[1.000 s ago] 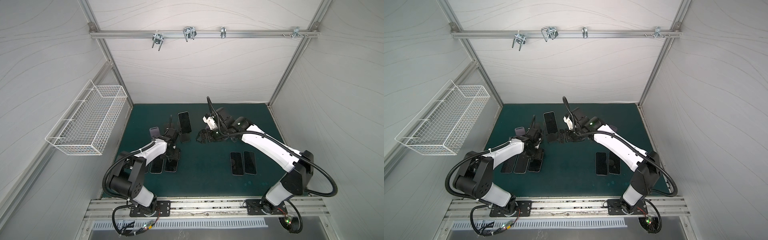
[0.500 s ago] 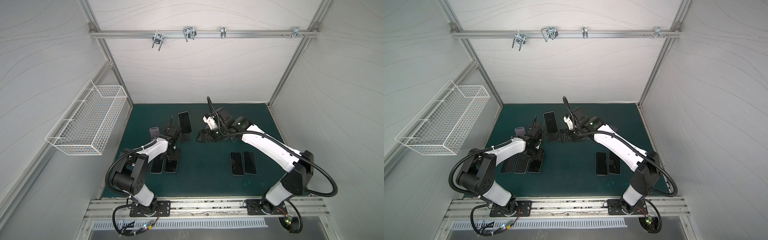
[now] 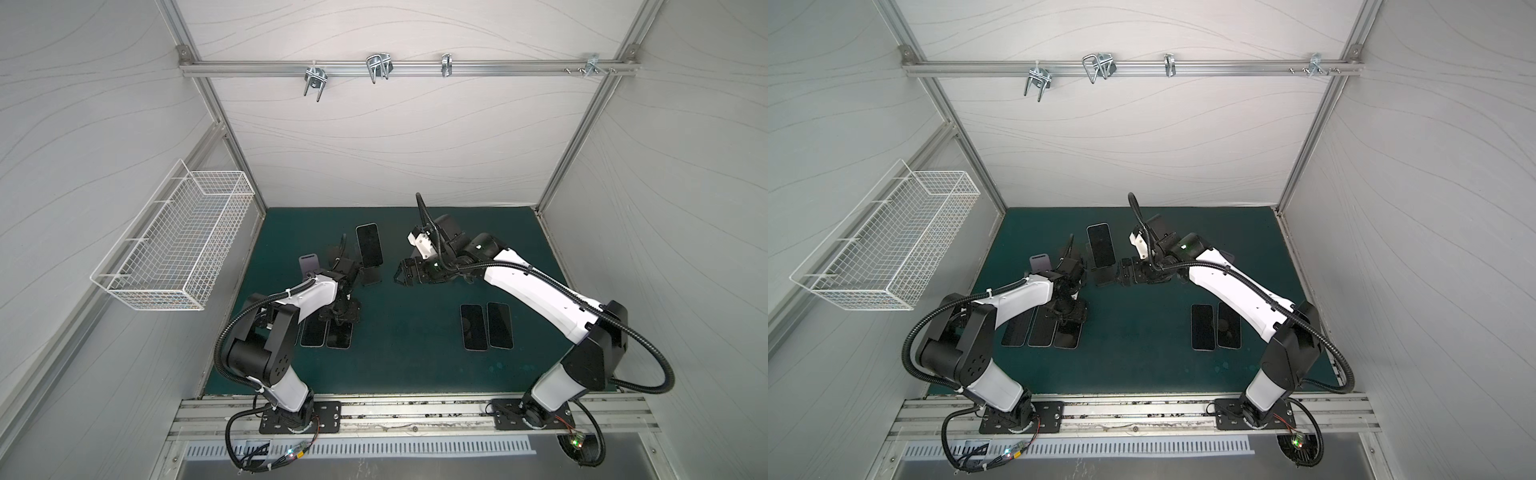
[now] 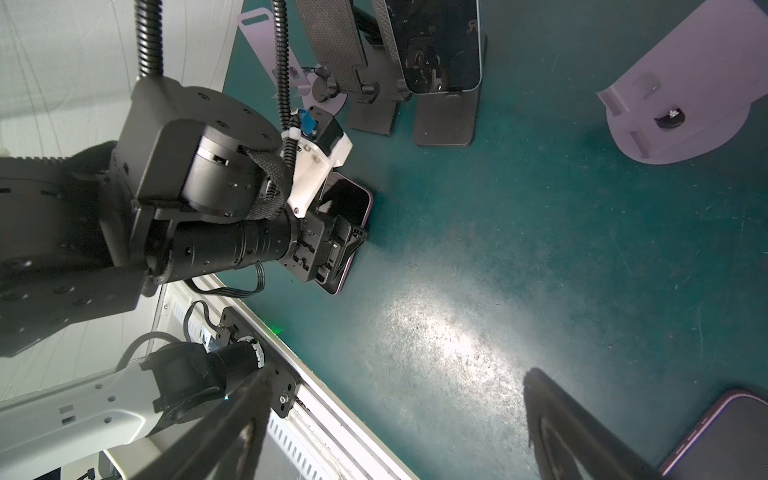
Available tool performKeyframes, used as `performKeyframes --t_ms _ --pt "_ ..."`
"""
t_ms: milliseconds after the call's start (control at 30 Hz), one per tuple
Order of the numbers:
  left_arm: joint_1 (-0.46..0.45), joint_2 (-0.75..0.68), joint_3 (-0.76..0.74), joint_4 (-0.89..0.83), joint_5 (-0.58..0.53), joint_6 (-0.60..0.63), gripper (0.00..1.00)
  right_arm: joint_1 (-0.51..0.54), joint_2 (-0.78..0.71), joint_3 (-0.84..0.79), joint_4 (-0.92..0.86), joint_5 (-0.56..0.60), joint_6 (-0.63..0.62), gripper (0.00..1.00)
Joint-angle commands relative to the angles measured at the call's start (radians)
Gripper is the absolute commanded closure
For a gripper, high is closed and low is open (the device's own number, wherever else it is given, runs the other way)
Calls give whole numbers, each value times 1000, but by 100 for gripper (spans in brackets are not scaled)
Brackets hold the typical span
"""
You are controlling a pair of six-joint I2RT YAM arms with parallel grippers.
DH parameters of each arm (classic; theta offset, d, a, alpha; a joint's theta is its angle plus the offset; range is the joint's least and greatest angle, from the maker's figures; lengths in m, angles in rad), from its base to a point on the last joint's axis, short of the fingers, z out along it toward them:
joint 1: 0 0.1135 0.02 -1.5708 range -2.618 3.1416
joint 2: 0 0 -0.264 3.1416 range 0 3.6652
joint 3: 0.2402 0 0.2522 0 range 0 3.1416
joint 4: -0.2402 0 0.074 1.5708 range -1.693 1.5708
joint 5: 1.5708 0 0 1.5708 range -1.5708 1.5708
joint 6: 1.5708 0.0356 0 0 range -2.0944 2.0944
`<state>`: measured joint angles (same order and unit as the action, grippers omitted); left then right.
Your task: Remove the phone from the phone stand
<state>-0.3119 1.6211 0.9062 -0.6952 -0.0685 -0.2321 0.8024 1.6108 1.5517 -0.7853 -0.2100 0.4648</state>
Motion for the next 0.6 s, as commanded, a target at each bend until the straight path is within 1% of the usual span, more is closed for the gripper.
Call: performKeyframes --t_ms 0,300,467,567 --pt "5 24 13 -41 -13 -16 20 -6 -25 -7 -13 -5 2 5" --pt "5 20 16 -38 -13 -22 19 -5 -26 -6 -18 -1 5 5" --pt "5 -29 16 -37 2 -34 18 1 -22 8 -31 15 3 5" --pt "5 -70 27 -43 0 -35 18 21 -18 26 -41 49 -6 5"
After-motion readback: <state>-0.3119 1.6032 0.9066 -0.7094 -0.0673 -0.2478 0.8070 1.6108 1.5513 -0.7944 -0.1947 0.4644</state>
